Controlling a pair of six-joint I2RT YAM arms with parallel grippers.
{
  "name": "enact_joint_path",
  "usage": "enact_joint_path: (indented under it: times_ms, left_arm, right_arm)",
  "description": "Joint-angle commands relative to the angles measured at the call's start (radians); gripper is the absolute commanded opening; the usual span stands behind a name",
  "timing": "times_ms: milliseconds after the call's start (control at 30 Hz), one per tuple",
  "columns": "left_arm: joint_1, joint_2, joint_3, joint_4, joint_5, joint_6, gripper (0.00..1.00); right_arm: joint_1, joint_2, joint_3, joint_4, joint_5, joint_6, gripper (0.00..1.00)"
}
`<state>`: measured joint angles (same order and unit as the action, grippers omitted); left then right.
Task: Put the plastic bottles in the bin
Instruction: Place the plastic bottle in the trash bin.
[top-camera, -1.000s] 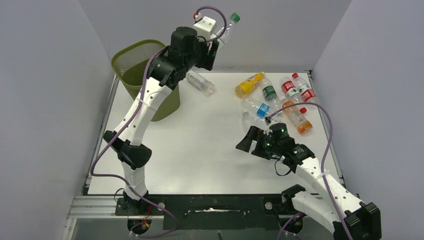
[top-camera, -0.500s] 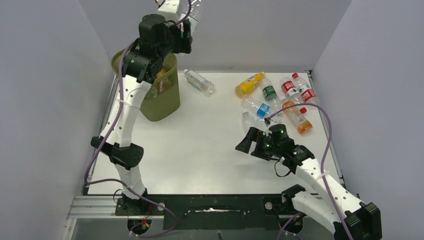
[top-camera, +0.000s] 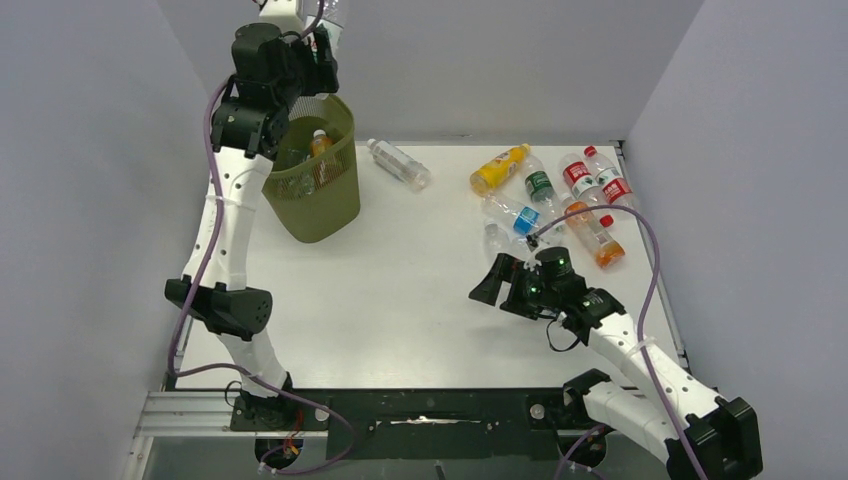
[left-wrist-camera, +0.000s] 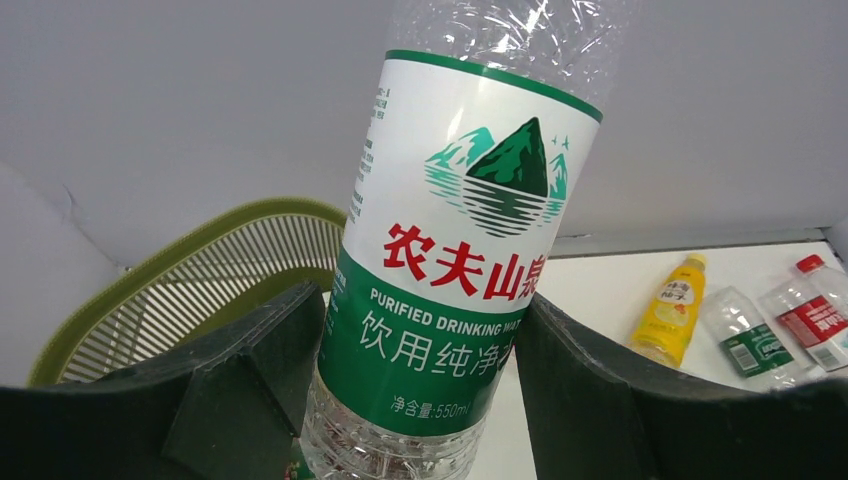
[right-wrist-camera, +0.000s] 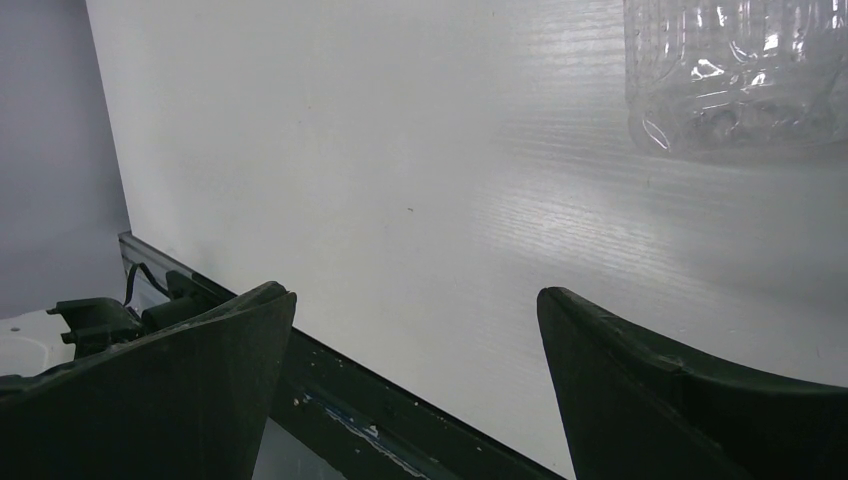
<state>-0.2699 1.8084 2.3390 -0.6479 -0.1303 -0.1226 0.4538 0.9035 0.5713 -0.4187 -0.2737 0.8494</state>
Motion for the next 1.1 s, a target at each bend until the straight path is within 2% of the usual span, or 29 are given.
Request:
enact_joint_path:
  times_ms: [0,500,567,600,667,700,967,1067]
  left_arm:
    - [0.033,-0.059,-0.056,0.081,0.004,-0.022,0.58]
    - [0.117,-0.242,-0.461,0.109,-0.134,-0.130,0.58]
    - [0.137,-0.255,-0.501,0.098,-0.141,-0.151,0.63]
    - [0.150,-0.258,-0.515,0.090,-0.137,-0.163,0.72]
    - [0.176,-0.258,-0.529,0.067,-0.127,-0.184,0.82]
    - [0.187,-0.259,-0.534,0.059,-0.125,-0.191,0.83]
    - [0.230,-0.253,-0.444,0.008,-0.079,-0.210,0.84]
    - [0.230,-0.247,-0.394,0.008,-0.008,-0.237,0.85]
  right_arm:
    - [0.010,0.007,0.010,0.048,-0.013,-0.009,0.98]
    - [0.019,0.063,0.004,0.084,-0.041,-0.022,0.98]
    - [0.020,0.071,0.005,0.087,-0.043,-0.023,0.98]
    - [0.021,0.073,0.006,0.089,-0.045,-0.024,0.98]
    - [0.020,0.079,0.008,0.093,-0.046,-0.023,0.98]
    - [0.020,0.081,0.010,0.093,-0.046,-0.024,0.98]
    - [0.030,0.086,0.015,0.101,-0.040,-0.013,0.98]
    - [0.039,0.087,0.016,0.104,-0.036,-0.005,0.98]
